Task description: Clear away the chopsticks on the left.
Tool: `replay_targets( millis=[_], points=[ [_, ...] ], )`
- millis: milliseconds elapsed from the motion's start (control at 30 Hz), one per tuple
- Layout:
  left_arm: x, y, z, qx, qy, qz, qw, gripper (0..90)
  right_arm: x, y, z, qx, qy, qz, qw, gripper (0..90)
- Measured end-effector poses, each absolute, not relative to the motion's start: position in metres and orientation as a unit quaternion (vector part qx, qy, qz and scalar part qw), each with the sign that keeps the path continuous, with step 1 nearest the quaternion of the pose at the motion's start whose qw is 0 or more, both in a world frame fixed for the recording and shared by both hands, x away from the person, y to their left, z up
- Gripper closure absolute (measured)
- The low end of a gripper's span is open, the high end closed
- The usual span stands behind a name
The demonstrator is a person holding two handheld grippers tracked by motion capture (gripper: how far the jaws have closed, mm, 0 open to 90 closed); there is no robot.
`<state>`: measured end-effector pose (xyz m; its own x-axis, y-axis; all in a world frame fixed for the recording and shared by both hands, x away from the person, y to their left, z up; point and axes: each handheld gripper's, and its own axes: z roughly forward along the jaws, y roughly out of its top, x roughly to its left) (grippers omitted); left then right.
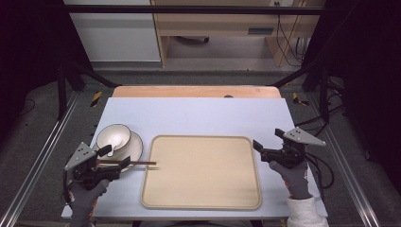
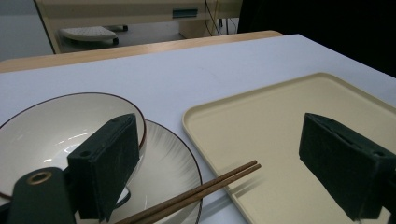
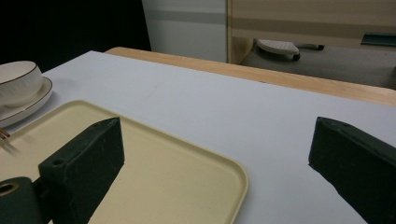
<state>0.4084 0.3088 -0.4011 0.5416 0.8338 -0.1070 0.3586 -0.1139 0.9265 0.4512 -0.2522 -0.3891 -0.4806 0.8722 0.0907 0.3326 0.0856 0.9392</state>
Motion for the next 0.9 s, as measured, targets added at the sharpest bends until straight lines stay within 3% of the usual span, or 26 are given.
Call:
replay_targets(
  millis=[633, 900],
  points=[
    [0.394, 0.354, -0.404, 0.734, 0.415, 0.223, 0.490, 10.9, 0.452, -0.250, -0.390, 0.439, 0.694, 0.507, 0.261, 3.5],
    [0.398, 0.353, -0.416, 0.765, 0.414, 0.232, 0.436, 11.4, 0.452, -0.250, -0.390, 0.441, 0.694, 0.507, 0.260, 3.6]
  ],
)
